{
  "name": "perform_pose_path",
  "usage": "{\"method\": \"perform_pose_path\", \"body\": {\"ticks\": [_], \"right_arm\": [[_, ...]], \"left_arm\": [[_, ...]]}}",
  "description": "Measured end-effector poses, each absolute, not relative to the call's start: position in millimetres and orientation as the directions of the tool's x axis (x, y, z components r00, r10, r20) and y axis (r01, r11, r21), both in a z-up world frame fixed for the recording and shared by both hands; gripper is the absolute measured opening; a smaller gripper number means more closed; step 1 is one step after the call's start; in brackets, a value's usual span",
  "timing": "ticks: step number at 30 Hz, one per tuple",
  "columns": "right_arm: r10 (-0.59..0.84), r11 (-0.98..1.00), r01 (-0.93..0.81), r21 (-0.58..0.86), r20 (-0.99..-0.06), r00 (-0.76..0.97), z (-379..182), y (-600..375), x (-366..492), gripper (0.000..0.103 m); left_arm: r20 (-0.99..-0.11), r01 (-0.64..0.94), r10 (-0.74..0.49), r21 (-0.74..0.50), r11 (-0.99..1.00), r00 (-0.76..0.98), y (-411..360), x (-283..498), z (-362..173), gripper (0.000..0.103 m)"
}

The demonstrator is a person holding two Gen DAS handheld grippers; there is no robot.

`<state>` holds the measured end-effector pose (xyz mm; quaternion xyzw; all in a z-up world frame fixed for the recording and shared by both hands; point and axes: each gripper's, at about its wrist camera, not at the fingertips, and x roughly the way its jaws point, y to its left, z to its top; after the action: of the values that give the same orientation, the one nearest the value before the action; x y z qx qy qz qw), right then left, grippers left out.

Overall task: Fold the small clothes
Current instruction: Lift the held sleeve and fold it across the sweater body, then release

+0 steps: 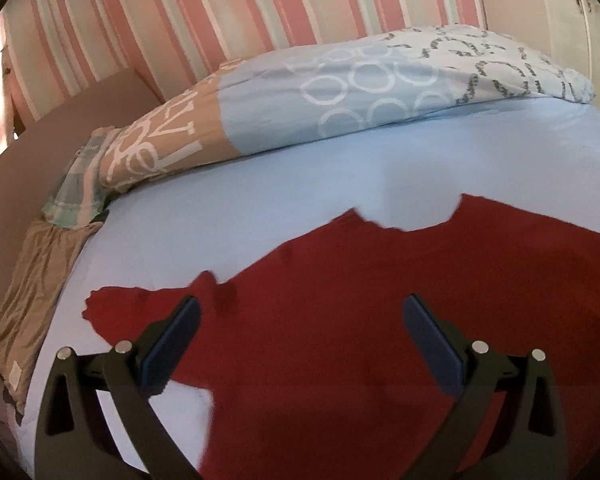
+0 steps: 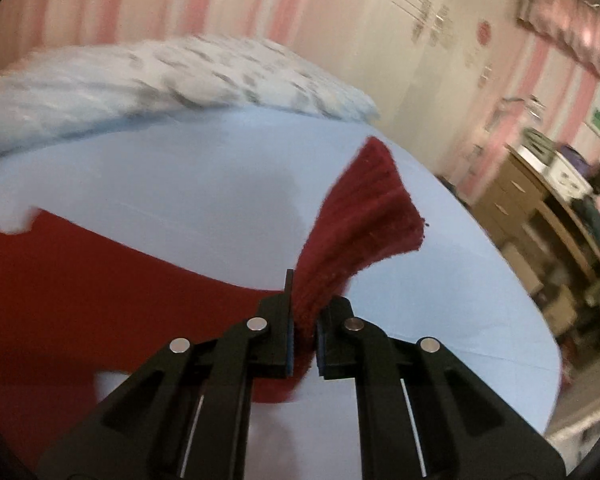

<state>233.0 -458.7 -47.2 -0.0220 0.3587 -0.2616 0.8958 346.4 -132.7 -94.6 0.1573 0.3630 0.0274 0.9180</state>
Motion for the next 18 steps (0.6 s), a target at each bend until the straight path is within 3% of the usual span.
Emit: {"method": "perform_pose_path", "body": {"ticks": [7,14,15,16,18], "right_arm": [[-0.194,0.980,0.170,-0.104,-0.687,0.701,-52.4,-316.7,281.7,0.008],[-0.018,0.998,-0.035,-0.044,-0.839,0.544,-127.6,-229.0,339.0,0.010],[0.010,0.999,-0.045,-0.017,-0.843,0.537,-131.6,-226.0,336.3,0.019],[0.029,0.999,-0.054,0.000,-0.839,0.544,-131.2,-224.0,327.2,0.039],[0.038,0.997,-0.073,-0.005,-0.816,0.577,-122.6,-230.0,318.0,0.053]], "left_arm": [[-0.653,0.013,0.212,0.322,0.947,0.727,-84.4,339.0,-84.3,0.101],[-0.679,-0.022,0.235,0.308,0.951,0.696,-44.7,330.0,-92.8,0.101],[-0.686,-0.021,0.232,0.301,0.953,0.690,-42.2,330.2,-95.6,0.101],[-0.693,-0.021,0.228,0.293,0.956,0.684,-40.1,330.0,-98.6,0.101],[-0.715,-0.003,0.196,0.262,0.965,0.671,-39.3,330.3,-105.5,0.101]]}}
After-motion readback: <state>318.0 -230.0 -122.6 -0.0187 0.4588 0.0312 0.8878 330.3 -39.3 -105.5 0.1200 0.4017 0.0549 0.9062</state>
